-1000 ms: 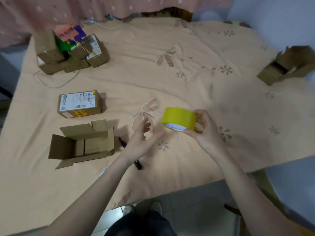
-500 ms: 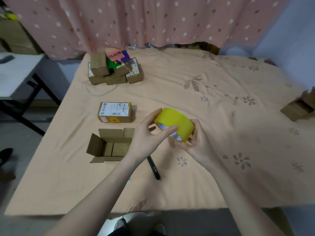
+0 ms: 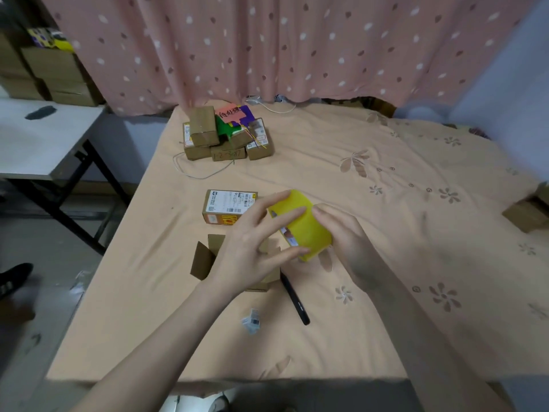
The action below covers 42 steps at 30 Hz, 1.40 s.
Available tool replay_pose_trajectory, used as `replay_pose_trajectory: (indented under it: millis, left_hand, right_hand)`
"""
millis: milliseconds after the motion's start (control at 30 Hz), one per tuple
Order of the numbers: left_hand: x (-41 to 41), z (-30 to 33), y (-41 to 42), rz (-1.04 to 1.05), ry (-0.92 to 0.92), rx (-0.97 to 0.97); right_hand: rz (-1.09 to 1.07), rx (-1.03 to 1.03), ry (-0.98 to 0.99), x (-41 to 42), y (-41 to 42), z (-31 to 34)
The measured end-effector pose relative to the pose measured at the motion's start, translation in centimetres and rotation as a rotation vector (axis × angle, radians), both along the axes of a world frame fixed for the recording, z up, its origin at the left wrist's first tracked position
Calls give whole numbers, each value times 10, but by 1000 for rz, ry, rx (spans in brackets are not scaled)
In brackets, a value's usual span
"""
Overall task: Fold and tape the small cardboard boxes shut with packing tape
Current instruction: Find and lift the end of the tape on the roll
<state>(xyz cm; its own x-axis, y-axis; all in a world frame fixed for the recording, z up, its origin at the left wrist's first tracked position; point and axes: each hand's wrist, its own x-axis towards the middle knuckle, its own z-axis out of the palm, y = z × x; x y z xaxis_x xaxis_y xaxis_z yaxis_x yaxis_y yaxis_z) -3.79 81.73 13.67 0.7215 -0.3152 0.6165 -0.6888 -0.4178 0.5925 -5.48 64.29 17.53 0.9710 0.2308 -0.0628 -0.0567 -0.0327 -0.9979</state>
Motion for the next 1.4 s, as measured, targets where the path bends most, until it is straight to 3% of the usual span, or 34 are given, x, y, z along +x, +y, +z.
replay_pose_trajectory:
  millis: [67, 133, 300, 367, 567, 700, 933, 1167, 1400]
  left_hand:
    - [0, 2, 4, -8, -56, -4]
    - [-1, 7, 8, 11, 2, -85]
    - [2, 17, 22, -27, 479, -234]
    - [2, 19, 25, -67, 539, -239]
    - [-2, 34, 26, -49, 175, -125]
    - [-4, 45, 26, -63, 98, -133]
    - [-10, 53, 17, -11, 518, -382]
    - [-7, 54, 7, -50, 710, -520]
    - [-11, 61, 2, -90, 1045, -631]
  right_hand:
    - [-25, 29, -12, 2, 10, 7]
    - [-25, 107, -33, 2, 18, 13]
    - [9, 193, -58, -2, 29, 28]
    - [3, 170, -51, -2, 32, 32]
    - [-4, 157, -53, -2, 39, 47]
    - [-24, 160, -88, -3, 40, 55]
    - [2, 157, -120, -11, 35, 62]
    - [-7, 145, -159, -20, 30, 64]
    - [8, 102, -188, -26, 25, 63]
